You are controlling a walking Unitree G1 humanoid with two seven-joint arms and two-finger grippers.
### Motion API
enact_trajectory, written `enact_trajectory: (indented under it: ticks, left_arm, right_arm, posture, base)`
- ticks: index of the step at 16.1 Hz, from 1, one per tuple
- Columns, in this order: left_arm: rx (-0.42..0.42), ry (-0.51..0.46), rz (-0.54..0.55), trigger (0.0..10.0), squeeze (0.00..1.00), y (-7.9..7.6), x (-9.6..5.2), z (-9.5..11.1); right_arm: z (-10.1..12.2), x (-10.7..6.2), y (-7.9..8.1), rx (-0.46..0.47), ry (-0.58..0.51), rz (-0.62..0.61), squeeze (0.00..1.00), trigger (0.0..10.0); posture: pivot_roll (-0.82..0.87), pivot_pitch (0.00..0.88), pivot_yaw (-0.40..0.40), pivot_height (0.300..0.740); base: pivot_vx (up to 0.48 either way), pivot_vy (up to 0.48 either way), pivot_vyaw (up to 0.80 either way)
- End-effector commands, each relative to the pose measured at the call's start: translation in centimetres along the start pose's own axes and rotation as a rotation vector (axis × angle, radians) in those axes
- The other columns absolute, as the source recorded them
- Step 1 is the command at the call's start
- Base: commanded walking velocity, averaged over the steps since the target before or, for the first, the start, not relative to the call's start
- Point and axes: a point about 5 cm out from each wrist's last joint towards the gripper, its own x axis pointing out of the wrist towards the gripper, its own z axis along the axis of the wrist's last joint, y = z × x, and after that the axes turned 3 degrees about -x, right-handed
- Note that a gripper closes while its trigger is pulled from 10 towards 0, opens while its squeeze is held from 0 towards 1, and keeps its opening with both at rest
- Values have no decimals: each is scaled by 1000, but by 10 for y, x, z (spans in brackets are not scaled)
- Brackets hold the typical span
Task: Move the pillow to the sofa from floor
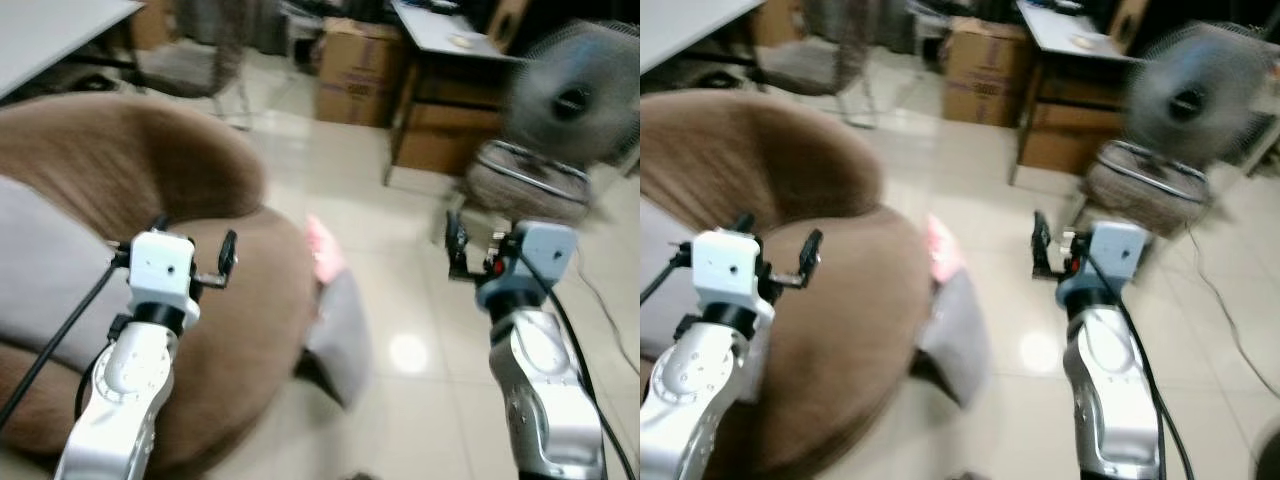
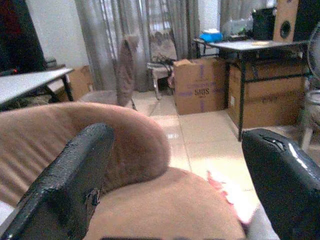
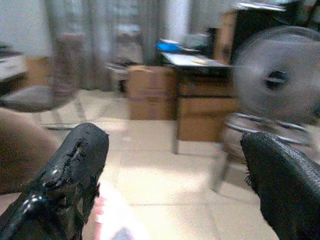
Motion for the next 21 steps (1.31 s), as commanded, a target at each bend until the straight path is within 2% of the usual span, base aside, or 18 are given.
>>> enact_trajectory:
  ticks: [1, 2, 4, 6, 7, 11, 15, 17, 21]
  left_arm:
    - [9, -14, -9, 10000, 671, 0, 1, 3]
    - [11, -16, -12, 10000, 671, 0, 1, 4]
    - [16, -20, -22, 10000, 671, -1, 2, 4]
    - [2, -30, -40, 10000, 663, -3, 5, 5]
    - [-3, -19, -38, 10000, 545, -4, 6, 5]
    - [21, -23, -34, 10000, 565, 0, 11, 4]
    - [19, -32, -37, 10000, 576, 1, 16, 4]
    - [17, -27, -36, 10000, 576, 1, 17, 3]
    - [26, -28, -40, 10000, 584, 1, 19, 2]
  right_arm:
    - [-4, -3, -6, 9, 33, 0, 0, 10000]
    - [-4, -5, -4, 22, 38, 37, 0, 10000]
    - [-6, -6, -4, 0, 39, 37, 0, 10000]
    - [-8, -7, -3, 4, 52, 31, 0, 10000]
    - [-11, -8, -2, 12, 84, 33, 0, 10000]
    - [-17, -6, -1, -5, 112, 33, 0, 10000]
    - [-20, -7, 6, -21, 117, 78, 0, 10000]
    - [-20, -6, 9, -12, 130, 89, 0, 10000]
    - [-20, -3, 8, -5, 120, 80, 0, 10000]
  posture:
    - [96, 0, -78, 740]
    - [96, 0, -78, 740]
    - [92, 0, -71, 740]
    - [88, 0, -66, 740]
    - [87, 0, -64, 740]
    - [86, 0, -50, 740]
    - [83, 0, -42, 740]
    - [79, 0, -36, 740]
    - [84, 0, -37, 740]
  base:
    - [0, -360, -800]
    - [0, -356, -800]
    - [0, -390, -800]
    - [0, -195, 0]
    - [0, 0, 0]
    - [0, 0, 0]
    - [264, 0, 0]
    - [313, 0, -638]
    - [338, 0, -200]
